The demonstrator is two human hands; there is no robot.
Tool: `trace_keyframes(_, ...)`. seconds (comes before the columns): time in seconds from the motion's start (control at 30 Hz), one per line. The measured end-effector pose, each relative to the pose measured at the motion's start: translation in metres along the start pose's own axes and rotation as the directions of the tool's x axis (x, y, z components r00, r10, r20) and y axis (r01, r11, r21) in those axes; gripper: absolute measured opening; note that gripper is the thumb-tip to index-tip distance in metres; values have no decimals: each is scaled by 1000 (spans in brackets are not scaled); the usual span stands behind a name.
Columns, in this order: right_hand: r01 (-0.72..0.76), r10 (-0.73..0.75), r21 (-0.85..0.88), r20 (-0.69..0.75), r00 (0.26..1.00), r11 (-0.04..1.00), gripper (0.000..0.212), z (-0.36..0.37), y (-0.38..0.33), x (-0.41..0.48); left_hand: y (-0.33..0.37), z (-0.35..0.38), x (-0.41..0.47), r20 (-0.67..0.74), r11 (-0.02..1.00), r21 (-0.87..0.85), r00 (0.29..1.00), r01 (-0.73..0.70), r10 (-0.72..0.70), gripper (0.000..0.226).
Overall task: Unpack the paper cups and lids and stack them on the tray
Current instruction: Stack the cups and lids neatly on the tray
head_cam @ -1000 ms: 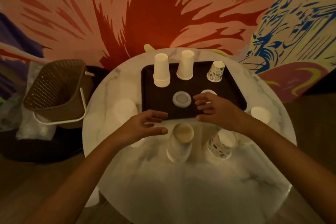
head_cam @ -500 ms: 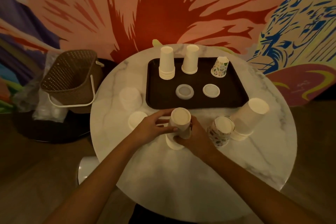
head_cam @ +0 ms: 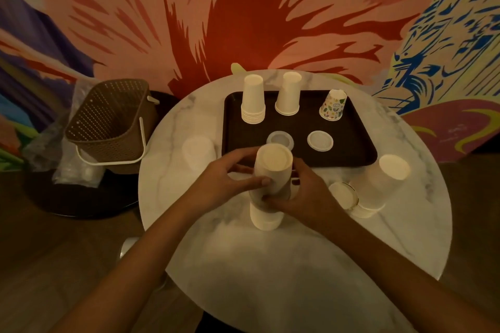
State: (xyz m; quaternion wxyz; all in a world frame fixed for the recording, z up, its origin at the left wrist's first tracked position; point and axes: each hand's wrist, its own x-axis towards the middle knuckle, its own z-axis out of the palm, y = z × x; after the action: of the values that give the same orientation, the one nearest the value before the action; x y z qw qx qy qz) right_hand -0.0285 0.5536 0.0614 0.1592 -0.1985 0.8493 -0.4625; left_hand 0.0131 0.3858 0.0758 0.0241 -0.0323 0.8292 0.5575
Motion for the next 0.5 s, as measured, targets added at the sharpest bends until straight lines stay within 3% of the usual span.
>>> trace_keyframes(0.2, 81, -80, -64, 14, 997, 995, 67, -30, -39, 16, 39, -31, 15, 20, 993, -98, 998, -63, 65, 43)
trace_keyframes(0.5, 199, -200, -48, -1, 980, 979, 72, -51, -75, 121, 55, -85, 100, -67, 986, -15, 984, -167, 166, 39)
